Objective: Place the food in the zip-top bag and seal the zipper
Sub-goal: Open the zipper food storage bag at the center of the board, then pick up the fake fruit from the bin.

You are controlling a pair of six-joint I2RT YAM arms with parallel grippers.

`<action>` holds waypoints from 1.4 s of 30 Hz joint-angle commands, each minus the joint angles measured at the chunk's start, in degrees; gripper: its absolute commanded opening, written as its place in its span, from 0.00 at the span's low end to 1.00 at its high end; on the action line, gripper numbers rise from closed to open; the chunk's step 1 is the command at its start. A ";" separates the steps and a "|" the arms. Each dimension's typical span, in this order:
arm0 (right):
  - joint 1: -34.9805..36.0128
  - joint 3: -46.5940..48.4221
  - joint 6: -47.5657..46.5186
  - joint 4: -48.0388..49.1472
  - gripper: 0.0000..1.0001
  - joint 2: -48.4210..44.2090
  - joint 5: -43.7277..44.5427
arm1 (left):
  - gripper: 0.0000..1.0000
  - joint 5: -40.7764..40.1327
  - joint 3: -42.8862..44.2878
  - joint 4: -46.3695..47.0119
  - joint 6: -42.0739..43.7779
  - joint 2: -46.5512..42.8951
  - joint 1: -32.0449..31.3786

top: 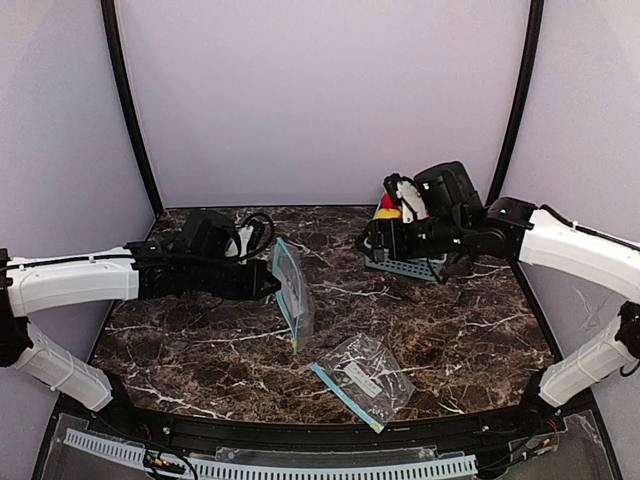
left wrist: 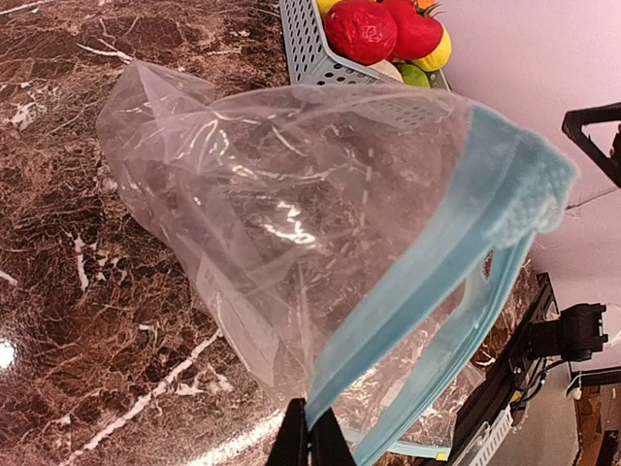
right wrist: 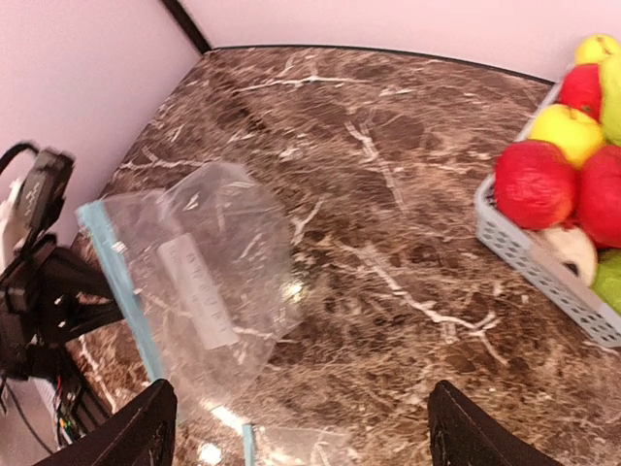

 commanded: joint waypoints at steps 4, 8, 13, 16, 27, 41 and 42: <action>-13.37 0.42 -4.99 -8.08 0.91 1.49 -0.05 | 0.01 0.79 1.84 0.92 -0.48 0.46 -0.24; -20.54 2.40 -6.64 -8.80 0.91 5.91 -2.45 | 0.01 0.80 1.78 1.01 -0.83 0.00 -0.23; -24.86 6.91 -10.25 -8.87 0.92 12.81 -2.46 | 0.01 2.10 1.84 1.16 -0.99 0.63 -0.24; -25.87 10.37 -11.80 -8.82 0.92 16.53 -1.84 | 0.01 2.84 2.13 1.28 -0.96 0.82 -0.21; -27.74 19.65 -14.68 -8.90 0.91 26.59 0.52 | 0.01 3.15 2.70 1.35 -1.16 1.65 -0.24; -28.11 23.51 -16.64 -8.70 0.84 32.58 3.22 | 0.01 3.72 3.85 1.30 -1.11 3.05 -0.24; -28.12 23.66 -16.66 -8.71 0.83 32.66 3.33 | 0.01 3.72 3.85 1.25 -1.14 3.05 -0.24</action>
